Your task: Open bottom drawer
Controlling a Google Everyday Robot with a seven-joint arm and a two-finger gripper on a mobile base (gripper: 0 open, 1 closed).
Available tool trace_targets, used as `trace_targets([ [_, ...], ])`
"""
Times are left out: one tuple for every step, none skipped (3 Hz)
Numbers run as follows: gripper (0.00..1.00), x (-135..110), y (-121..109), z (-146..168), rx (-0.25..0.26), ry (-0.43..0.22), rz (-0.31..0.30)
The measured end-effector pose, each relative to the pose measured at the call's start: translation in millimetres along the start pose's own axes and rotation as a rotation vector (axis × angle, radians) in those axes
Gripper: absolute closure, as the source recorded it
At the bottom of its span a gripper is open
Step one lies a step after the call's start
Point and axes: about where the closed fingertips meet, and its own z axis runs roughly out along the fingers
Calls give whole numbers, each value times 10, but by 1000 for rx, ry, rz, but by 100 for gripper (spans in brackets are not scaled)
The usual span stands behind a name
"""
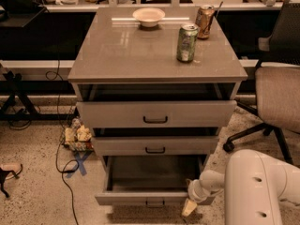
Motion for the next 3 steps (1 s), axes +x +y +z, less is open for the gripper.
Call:
trace_targets([
  [0, -58, 122, -35, -35, -2, -63],
  [0, -94, 303, -72, -99, 19, -153],
  [14, -101, 436, -92, -151, 32, -219],
])
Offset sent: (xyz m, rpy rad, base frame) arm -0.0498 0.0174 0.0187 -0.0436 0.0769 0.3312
